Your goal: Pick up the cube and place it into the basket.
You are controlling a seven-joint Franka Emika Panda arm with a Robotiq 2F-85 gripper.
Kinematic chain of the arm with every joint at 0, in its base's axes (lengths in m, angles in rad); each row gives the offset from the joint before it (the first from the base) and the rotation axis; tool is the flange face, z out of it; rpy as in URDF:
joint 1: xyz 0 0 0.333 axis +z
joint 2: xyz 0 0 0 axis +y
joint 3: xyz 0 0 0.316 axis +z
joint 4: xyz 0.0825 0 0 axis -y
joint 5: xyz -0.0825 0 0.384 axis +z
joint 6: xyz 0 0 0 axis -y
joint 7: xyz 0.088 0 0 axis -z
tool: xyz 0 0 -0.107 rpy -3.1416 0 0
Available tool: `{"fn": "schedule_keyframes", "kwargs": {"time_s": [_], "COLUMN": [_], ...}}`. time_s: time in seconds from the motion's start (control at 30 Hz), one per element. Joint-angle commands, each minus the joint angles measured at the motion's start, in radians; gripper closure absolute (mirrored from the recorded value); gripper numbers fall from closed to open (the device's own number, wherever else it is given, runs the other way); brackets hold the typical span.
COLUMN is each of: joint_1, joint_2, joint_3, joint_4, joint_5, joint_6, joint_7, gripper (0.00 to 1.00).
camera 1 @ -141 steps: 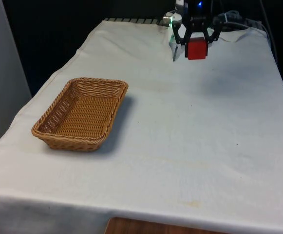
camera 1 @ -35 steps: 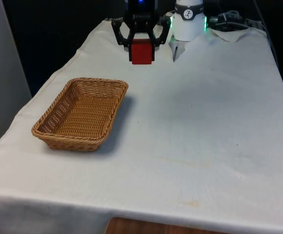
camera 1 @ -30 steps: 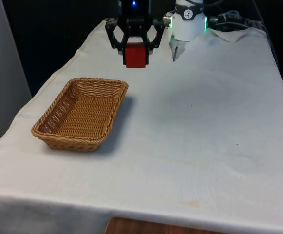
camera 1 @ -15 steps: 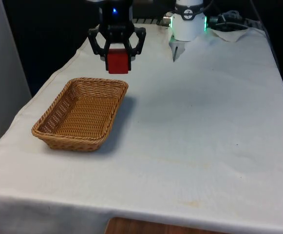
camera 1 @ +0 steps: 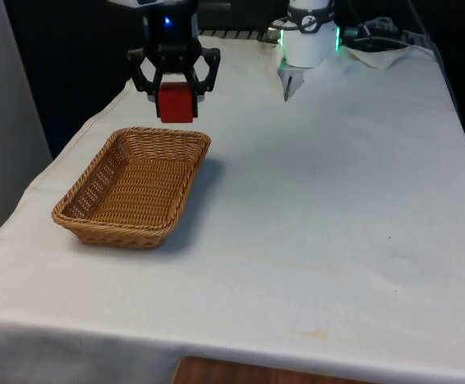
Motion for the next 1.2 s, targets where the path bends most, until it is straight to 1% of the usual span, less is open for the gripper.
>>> {"fn": "schedule_keyframes", "kwargs": {"time_s": [0.0,0.07,0.13,0.17,0.2,0.33,0.37,0.43,0.47,0.5,0.53,0.73,0.77,0.8,0.83,0.87,1.07,1.1,1.13,1.17], "joint_1": [-0.013,-0.014,-0.018,-0.008,-0.019,-0.023,-0.027,-0.027,-0.016,-0.030,-0.032,-0.033,-0.032,-0.026,-0.032,-0.033,-0.033,-0.027,-0.033,-0.033], "joint_2": [0.012,0.021,0.037,0.031,0.042,0.065,0.077,0.083,0.078,0.095,0.101,0.135,0.138,0.137,0.141,0.143,0.162,0.154,0.166,0.170], "joint_3": [0.001,-0.007,-0.019,-0.025,-0.023,-0.038,-0.045,-0.049,-0.056,-0.055,-0.059,-0.080,-0.081,-0.086,-0.082,-0.082,-0.080,-0.086,-0.080,-0.081], "joint_4": [0.011,0.017,0.028,0.019,0.031,0.048,0.056,0.060,0.051,0.067,0.070,0.089,0.090,0.084,0.091,0.092,0.096,0.088,0.098,0.100], "joint_5": [0.018,0.029,0.050,0.041,0.056,0.082,0.094,0.101,0.094,0.114,0.123,0.170,0.174,0.171,0.177,0.179,0.190,0.183,0.191,0.192], "joint_6": [-0.004,-0.004,-0.006,0.000,-0.006,-0.009,-0.010,-0.011,-0.002,-0.010,-0.010,-0.011,-0.011,-0.004,-0.011,-0.010,-0.011,-0.004,-0.012,-0.013], "joint_7": [-0.020,-0.033,-0.055,-0.045,-0.061,-0.087,-0.100,-0.106,-0.099,-0.119,-0.125,-0.162,-0.165,-0.162,-0.167,-0.168,-0.169,-0.165,-0.169,-0.169], "gripper": [1.00,1.00,1.00,1.00,1.00,1.00,1.00,1.00,1.00,1.00,1.00,1.00,1.00,1.00,1.00,1.00,1.00,1.00,1.00,1.00]}}
